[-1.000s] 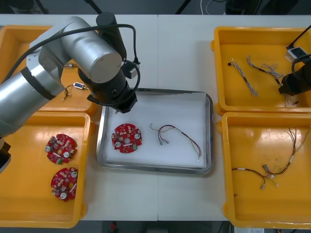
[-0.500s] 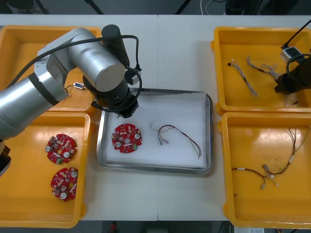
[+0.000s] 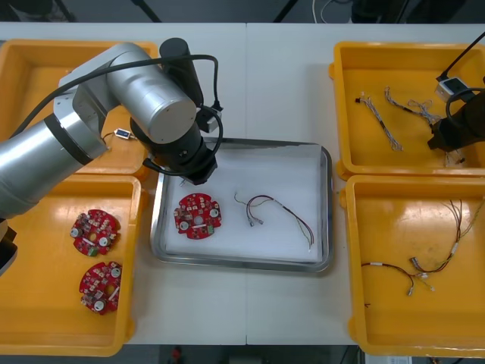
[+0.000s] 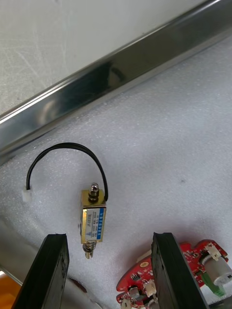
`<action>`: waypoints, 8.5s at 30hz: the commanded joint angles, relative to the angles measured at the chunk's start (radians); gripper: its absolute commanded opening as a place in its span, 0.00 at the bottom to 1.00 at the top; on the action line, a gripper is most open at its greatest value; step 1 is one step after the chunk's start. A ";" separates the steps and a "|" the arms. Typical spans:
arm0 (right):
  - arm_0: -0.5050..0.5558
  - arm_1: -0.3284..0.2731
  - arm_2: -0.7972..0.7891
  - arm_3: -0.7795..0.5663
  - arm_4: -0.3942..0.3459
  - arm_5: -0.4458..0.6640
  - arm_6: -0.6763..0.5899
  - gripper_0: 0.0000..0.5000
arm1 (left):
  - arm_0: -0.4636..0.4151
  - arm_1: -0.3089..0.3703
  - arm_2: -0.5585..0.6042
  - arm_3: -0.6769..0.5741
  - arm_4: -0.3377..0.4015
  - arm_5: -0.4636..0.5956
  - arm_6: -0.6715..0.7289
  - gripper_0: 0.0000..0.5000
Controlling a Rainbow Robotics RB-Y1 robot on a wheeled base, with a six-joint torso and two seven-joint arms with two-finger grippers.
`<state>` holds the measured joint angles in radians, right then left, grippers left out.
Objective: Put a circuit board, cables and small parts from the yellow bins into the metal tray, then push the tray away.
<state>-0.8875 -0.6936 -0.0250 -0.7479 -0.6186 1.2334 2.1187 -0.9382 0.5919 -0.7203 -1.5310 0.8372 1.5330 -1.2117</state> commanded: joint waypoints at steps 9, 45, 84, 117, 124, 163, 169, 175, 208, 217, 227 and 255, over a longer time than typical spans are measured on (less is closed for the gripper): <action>0.004 -0.009 -0.009 0.012 0.007 0.003 0.030 0.00 | -0.047 0.006 0.179 -0.198 0.026 0.226 0.129 1.00; 0.004 -0.044 -0.138 -0.640 0.054 0.686 -0.022 0.00 | -0.088 0.210 0.558 0.407 -0.033 -0.110 -0.672 1.00; -0.050 0.154 0.186 -1.090 -0.319 0.686 -0.102 0.00 | -0.088 0.109 0.564 0.862 -0.017 -0.712 -0.939 1.00; -0.073 0.282 0.749 -1.007 0.014 0.503 0.139 0.00 | -0.088 0.091 0.564 0.924 0.010 -0.781 -1.011 0.00; -0.047 0.269 0.764 -0.987 0.074 0.469 0.141 0.00 | -0.096 0.128 0.572 0.919 0.040 -0.702 -1.013 0.00; -0.005 0.246 0.591 -0.958 -0.090 0.574 0.104 1.00 | -0.021 0.256 0.624 0.275 0.000 -0.004 -0.476 0.00; 0.050 0.227 0.445 -1.105 -0.050 0.686 0.075 1.00 | 0.006 0.247 0.624 0.123 0.014 0.098 -0.402 0.00; 0.094 0.209 0.316 -1.211 -0.039 0.686 0.007 1.00 | 0.019 0.215 0.622 -0.017 0.022 0.182 -0.310 0.00; 0.671 -0.030 -0.322 -1.519 -0.265 0.686 -0.689 1.00 | -0.053 -0.018 0.064 -0.164 -0.007 0.048 0.230 0.00; 0.800 -0.040 -0.432 -1.549 -0.240 0.686 -0.703 1.00 | -0.059 -0.030 -0.039 -0.092 -0.044 -0.056 0.233 0.00; 0.860 0.026 -0.432 -1.622 -0.210 0.686 -0.852 1.00 | -0.059 -0.033 -0.077 -0.080 -0.059 -0.090 0.238 0.05; 0.863 0.003 -0.299 -1.662 -0.158 0.686 -0.867 1.00 | -0.059 -0.014 0.053 -0.178 -0.035 0.058 0.244 1.00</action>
<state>-0.0373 -0.6618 -0.3576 -2.3696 -0.7841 1.9170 1.2652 -0.9517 0.5798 -0.7373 -1.6453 0.7913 1.5524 -1.0284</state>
